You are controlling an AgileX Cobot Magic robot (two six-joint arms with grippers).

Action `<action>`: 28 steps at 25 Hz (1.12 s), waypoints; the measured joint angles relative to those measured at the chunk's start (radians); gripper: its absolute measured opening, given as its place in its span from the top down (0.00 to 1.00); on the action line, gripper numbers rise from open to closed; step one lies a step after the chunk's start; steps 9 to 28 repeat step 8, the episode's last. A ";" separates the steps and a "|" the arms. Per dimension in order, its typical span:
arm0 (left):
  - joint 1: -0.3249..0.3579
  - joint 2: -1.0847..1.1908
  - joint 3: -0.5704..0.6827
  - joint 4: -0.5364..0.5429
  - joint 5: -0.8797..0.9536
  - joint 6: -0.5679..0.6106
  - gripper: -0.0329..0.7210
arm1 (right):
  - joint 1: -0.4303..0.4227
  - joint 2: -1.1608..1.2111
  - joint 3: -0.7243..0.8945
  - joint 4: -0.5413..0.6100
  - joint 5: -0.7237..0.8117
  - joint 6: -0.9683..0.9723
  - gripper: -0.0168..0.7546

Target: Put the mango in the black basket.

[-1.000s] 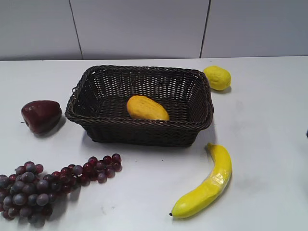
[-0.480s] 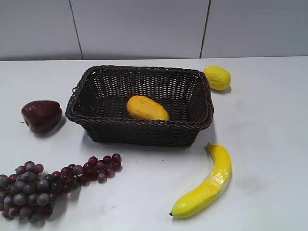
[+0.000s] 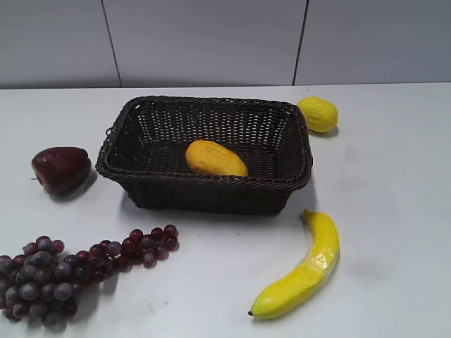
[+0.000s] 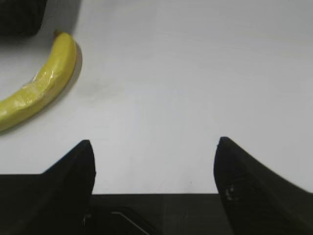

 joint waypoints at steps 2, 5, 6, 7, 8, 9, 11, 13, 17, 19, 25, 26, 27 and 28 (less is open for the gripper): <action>0.000 0.000 0.000 0.000 0.000 0.000 0.64 | 0.000 -0.067 0.000 0.001 0.001 0.000 0.23; 0.000 0.000 0.000 0.000 0.000 0.000 0.64 | 0.000 -0.179 0.001 0.002 0.002 0.000 0.23; 0.000 0.000 0.000 0.000 0.000 0.000 0.64 | 0.000 -0.210 0.003 0.003 0.002 0.000 0.23; 0.000 0.000 0.000 0.000 0.000 0.000 0.64 | 0.000 -0.245 0.005 0.003 0.003 0.000 0.23; 0.000 0.000 0.000 0.000 0.000 0.000 0.64 | 0.000 -0.277 0.005 0.003 0.004 0.000 0.23; 0.000 0.000 0.000 0.000 0.000 0.000 0.64 | 0.000 -0.277 0.005 0.003 0.004 0.000 0.23; 0.000 0.000 0.000 0.000 0.000 0.000 0.64 | 0.000 -0.277 0.005 0.003 0.004 0.000 0.23; 0.000 0.000 0.000 0.000 0.000 0.000 0.64 | 0.000 -0.277 0.005 0.003 0.004 0.000 0.23; 0.000 0.000 0.000 0.000 0.000 0.000 0.64 | 0.000 -0.277 0.005 0.003 0.004 0.000 0.23; 0.000 0.000 0.000 0.000 0.000 0.000 0.64 | 0.000 -0.277 0.005 0.003 0.004 0.000 0.23; 0.000 0.000 0.000 0.000 0.000 0.000 0.64 | 0.000 -0.277 0.005 0.003 0.004 0.000 0.23; 0.000 0.000 0.000 0.000 0.000 0.000 0.64 | 0.000 -0.277 0.005 0.003 0.004 0.000 0.23; 0.000 0.000 0.000 0.000 0.000 0.000 0.64 | 0.000 -0.277 0.005 0.003 0.004 0.000 0.23; 0.000 0.000 0.000 0.000 0.000 0.000 0.64 | 0.000 -0.277 0.005 0.003 0.004 0.000 0.23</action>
